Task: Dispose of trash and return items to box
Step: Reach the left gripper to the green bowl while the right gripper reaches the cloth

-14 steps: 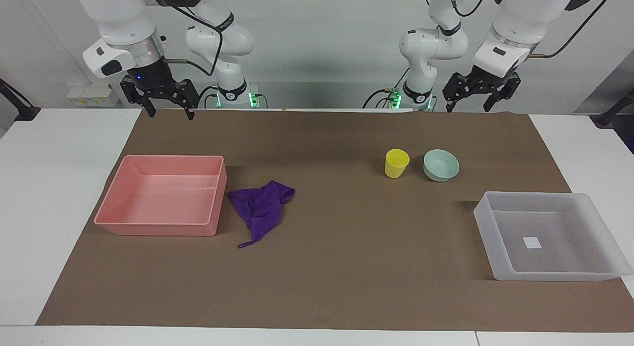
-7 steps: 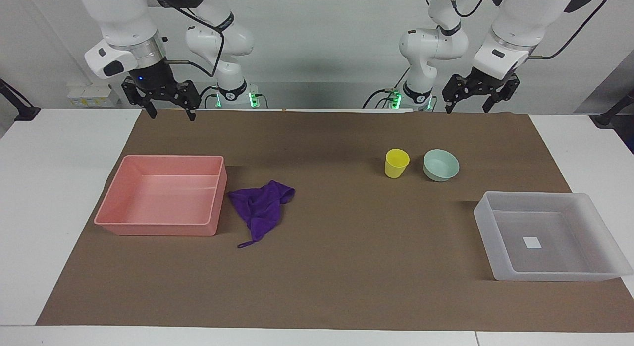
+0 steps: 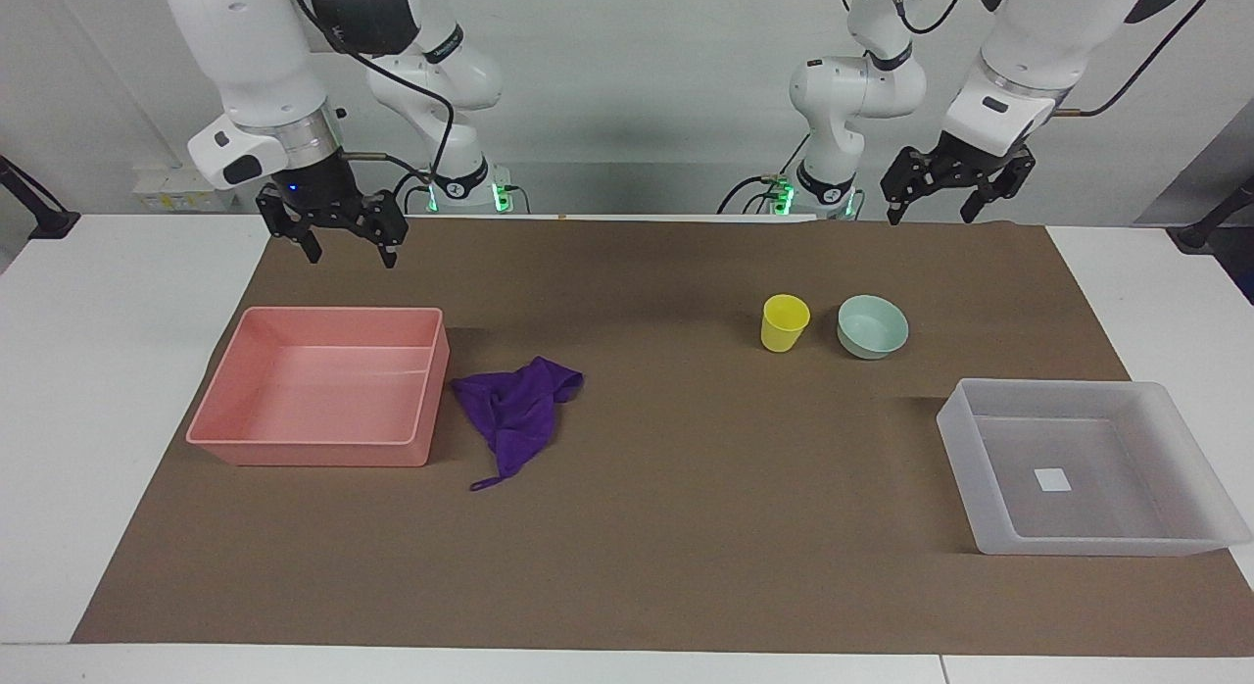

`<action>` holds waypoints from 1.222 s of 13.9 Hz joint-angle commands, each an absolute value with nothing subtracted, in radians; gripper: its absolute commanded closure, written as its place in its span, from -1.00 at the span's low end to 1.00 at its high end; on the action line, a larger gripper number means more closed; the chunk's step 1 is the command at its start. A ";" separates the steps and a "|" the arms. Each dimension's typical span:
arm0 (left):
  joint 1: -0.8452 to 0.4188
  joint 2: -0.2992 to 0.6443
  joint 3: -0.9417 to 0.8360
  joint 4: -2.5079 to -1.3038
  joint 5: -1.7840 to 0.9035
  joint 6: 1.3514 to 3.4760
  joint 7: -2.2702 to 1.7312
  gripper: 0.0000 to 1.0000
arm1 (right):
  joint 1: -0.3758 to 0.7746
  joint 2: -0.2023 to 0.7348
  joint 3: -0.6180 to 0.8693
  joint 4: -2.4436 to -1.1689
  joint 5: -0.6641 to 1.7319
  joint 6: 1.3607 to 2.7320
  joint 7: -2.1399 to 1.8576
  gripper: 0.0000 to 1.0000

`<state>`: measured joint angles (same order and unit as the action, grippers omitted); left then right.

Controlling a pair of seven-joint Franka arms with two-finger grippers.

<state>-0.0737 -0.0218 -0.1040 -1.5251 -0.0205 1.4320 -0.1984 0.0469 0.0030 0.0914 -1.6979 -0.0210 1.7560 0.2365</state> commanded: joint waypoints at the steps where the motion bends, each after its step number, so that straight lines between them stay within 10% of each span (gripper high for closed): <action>1: -0.037 -0.008 -0.103 -1.552 -0.020 1.420 -0.193 -1.00 | 0.112 0.014 0.095 -1.786 -0.058 1.879 0.351 -1.00; 17: 0.115 -0.080 -0.104 -2.362 -0.023 2.094 0.086 -1.00 | 0.210 0.296 0.094 -2.042 -0.095 2.416 0.609 -1.00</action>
<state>0.0941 -0.0349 -0.0978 -2.2833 -0.0200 2.0271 0.0593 0.2151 0.2722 0.0907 -2.0056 -0.0717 2.3366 0.5790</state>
